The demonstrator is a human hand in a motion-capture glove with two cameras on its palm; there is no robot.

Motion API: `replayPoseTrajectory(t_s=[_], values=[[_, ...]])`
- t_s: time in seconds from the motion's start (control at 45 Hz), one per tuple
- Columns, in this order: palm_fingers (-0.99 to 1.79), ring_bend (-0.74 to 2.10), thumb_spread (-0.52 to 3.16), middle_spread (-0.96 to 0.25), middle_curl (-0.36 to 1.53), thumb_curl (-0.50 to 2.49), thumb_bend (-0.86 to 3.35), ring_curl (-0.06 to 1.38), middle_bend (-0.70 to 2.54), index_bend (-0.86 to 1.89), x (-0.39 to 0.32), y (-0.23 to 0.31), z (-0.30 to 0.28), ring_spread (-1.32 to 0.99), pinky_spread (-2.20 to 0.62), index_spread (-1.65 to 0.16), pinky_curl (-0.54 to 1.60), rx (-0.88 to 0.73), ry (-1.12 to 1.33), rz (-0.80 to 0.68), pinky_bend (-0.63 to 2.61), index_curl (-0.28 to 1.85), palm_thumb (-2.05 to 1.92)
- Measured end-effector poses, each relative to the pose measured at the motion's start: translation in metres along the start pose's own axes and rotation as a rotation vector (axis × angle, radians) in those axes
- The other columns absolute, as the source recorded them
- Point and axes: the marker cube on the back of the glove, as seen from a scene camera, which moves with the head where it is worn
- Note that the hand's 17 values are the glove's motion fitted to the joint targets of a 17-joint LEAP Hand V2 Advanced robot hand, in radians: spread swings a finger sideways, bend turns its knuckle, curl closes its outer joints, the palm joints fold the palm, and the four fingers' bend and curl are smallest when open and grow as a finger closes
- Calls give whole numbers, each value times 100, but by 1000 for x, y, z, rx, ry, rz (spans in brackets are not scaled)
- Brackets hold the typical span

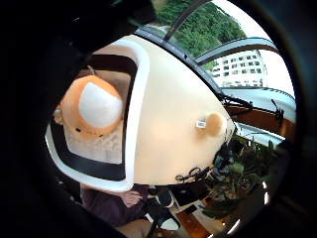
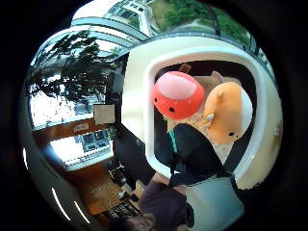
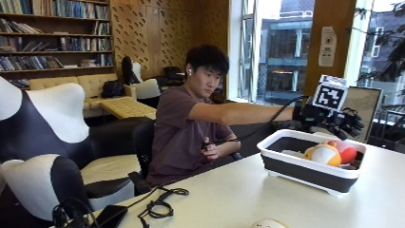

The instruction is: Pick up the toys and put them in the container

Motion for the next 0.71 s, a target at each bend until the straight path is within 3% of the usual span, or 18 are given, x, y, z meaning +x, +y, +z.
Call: replayPoseTrajectory(t_s=[0.311, 0.378, 0.489, 0.644, 0.711], values=[[-24, 43, 126, -6, 35, 51, -2, 38, 13, 7, -12, -3, 13, 0, 4, -24, 36, -9, 140, -31, 91, 28, 14], [-23, 43, 127, -6, 34, 49, -1, 38, 12, 7, 3, -5, 11, 0, 4, -24, 36, 1, 288, 18, 91, 27, 15], [-23, 43, 128, -5, 32, 47, -1, 37, 13, 7, -15, 0, 1, 0, 4, -23, 36, 28, 81, -11, 91, 24, 15], [-22, 42, 130, -3, 30, 44, -1, 37, 14, 7, 13, 21, -30, 1, 4, -22, 35, 90, 79, 6, 90, 22, 15], [-21, 42, 130, -3, 30, 43, -1, 37, 14, 8, 48, 36, -46, 1, 4, -22, 35, 117, 194, -24, 89, 21, 15]])
